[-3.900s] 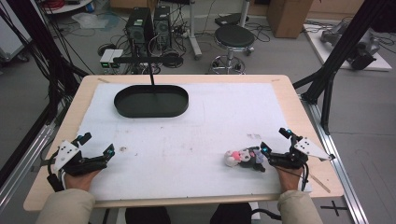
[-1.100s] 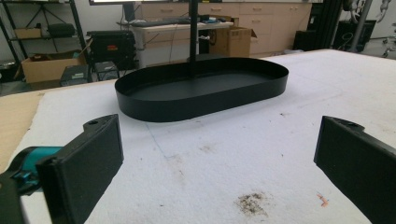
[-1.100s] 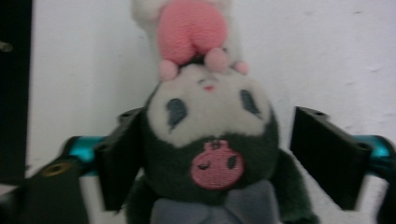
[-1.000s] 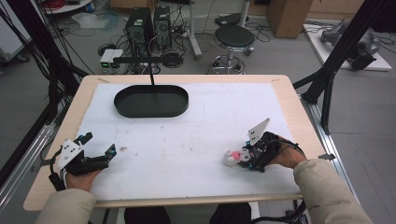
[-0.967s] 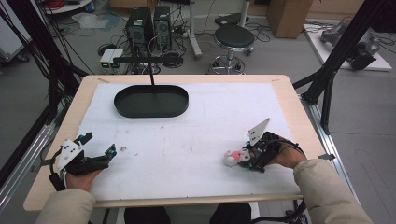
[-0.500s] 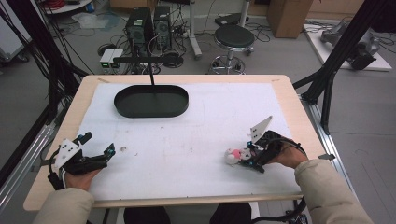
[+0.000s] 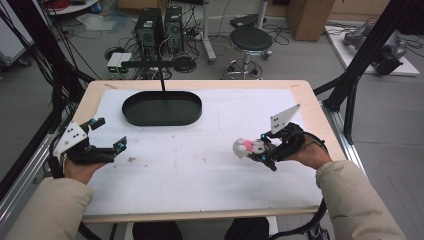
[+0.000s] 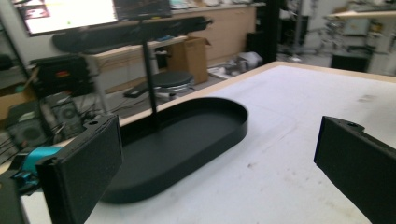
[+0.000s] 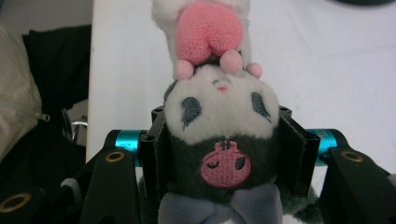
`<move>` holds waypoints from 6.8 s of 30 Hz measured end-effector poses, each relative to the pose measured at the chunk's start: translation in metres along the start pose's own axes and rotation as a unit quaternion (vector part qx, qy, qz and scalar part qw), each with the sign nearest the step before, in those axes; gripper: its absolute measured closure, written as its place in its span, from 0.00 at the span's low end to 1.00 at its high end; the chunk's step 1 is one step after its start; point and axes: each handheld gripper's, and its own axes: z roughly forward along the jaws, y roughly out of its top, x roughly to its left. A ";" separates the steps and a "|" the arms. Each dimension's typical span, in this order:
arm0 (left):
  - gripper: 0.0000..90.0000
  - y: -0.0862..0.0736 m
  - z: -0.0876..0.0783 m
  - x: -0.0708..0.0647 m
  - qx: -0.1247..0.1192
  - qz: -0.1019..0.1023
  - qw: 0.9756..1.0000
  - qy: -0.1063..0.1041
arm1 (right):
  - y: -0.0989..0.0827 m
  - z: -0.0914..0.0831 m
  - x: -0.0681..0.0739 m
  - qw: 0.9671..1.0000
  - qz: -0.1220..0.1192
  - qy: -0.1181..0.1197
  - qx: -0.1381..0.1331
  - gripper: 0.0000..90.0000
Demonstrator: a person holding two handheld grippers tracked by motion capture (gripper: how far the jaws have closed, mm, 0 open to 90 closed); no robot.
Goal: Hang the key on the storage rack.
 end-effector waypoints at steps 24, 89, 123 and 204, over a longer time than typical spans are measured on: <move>0.02 0.093 0.096 -0.033 0.055 0.051 0.965 -0.250 | 0.083 0.003 -0.004 0.999 -0.017 0.012 -0.044 0.50; 0.62 0.085 0.157 -0.108 0.168 0.135 0.892 -0.398 | 0.113 0.055 0.005 0.998 -0.050 0.046 -0.016 0.45; 0.62 0.098 0.093 -0.009 0.140 0.030 0.986 -0.080 | -0.019 -0.005 0.009 0.947 0.129 -0.180 -0.233 0.01; 0.63 0.074 0.109 0.048 0.142 -0.049 0.971 0.184 | -0.138 0.033 0.047 0.862 0.178 -0.332 -0.340 0.01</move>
